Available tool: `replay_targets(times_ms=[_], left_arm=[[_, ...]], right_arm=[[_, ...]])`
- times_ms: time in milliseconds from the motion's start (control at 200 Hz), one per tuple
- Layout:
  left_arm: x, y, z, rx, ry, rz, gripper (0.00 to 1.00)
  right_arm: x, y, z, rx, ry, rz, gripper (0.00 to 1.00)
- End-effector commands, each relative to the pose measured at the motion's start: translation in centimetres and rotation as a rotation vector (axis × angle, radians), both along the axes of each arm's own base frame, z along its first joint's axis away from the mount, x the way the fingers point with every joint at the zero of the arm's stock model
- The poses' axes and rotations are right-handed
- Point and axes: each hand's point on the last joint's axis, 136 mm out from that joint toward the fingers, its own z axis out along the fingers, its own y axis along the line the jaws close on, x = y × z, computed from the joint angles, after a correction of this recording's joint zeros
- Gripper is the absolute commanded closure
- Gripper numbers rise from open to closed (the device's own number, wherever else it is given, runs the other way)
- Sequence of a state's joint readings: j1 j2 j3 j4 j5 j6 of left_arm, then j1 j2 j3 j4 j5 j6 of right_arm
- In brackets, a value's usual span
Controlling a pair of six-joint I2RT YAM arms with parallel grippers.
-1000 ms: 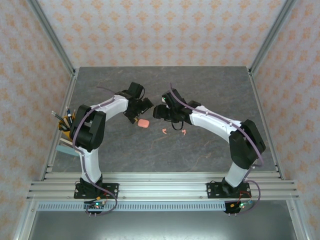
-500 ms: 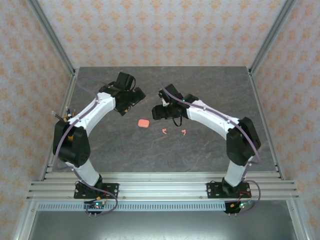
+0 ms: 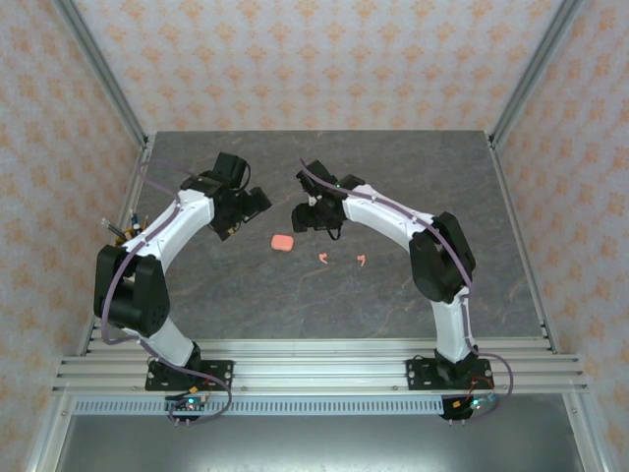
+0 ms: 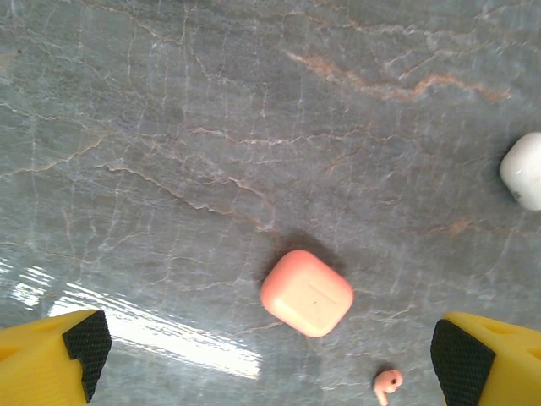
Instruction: Insert wireless bluetooth earbuds into charging case
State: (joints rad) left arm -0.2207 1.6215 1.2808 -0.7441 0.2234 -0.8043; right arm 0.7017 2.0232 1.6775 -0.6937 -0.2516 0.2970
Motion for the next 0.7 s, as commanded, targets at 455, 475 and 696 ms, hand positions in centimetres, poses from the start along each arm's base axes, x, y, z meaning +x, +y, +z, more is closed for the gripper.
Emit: replay_targets(times_ms=[455,475,696], left_arm=[[-3.4,4.0,-1.0,0.072,0.04,0.065,0.0],[-3.5,4.3,-1.1,0.068,0.038,0.081,0.0],[-3.7,6.9,-1.5,0.007,0.024,0.205,0.0]], right_arm=[[0.5,0.7,0.2,0.005,0.135,-0.448,0.26],[0.5,0.8,0.2,-0.003,0.132,-0.456,0.26],[0.0,1.5,0.1,-0.151,0.08,-0.507,0.16]])
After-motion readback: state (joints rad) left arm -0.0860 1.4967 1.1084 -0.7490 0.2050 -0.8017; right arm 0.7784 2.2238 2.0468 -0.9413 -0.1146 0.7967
